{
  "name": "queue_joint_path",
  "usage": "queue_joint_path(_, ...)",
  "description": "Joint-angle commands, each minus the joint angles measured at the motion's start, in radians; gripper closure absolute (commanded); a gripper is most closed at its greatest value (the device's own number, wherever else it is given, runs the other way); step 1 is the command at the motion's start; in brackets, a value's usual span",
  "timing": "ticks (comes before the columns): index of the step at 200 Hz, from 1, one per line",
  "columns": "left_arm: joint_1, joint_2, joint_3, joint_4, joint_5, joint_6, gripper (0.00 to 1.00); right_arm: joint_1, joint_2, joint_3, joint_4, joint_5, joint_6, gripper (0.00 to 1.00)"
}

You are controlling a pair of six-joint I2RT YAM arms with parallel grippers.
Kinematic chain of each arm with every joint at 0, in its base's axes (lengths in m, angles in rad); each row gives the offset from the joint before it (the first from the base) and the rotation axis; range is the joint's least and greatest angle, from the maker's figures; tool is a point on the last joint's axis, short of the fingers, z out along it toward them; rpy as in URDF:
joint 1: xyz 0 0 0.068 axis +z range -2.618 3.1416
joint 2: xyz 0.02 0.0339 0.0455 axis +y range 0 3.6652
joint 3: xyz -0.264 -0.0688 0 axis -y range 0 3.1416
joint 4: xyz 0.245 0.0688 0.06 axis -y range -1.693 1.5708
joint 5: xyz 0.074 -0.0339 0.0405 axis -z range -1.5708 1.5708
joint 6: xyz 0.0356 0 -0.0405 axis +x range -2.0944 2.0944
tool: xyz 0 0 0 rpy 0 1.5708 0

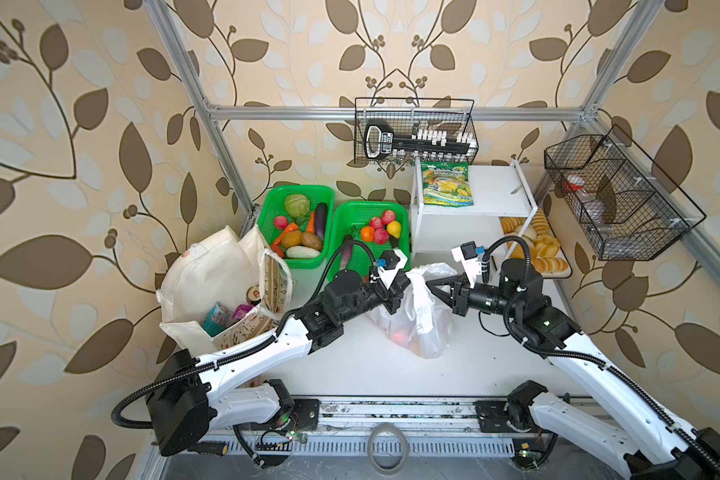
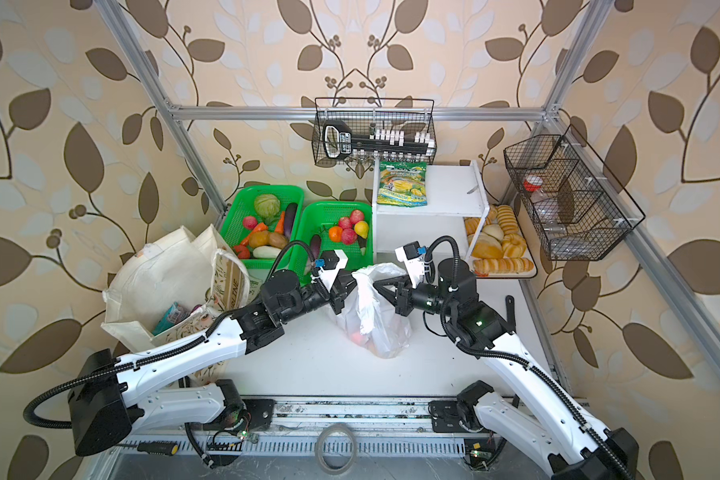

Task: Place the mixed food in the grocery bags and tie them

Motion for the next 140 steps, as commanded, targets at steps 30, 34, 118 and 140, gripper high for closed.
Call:
queue_joint_path(30,0.027,0.023,0.038,0.143,0.062,-0.058,1.0,0.112,-0.006,-0.071,0.091,-0.032,0.063,0.87)
queue_joint_path(34,0.027,0.025,0.04,0.146,0.067,-0.061,1.0,0.114,-0.011,-0.079,0.095,-0.02,0.071,0.85)
queue_joint_path(118,0.035,0.048,0.048,0.163,0.144,-0.138,1.0,0.05,-0.127,-0.174,0.163,0.147,0.216,0.62)
queue_joint_path(140,0.036,0.042,0.047,0.159,0.142,-0.141,1.0,-0.018,-0.115,-0.19,0.291,0.005,0.396,0.53)
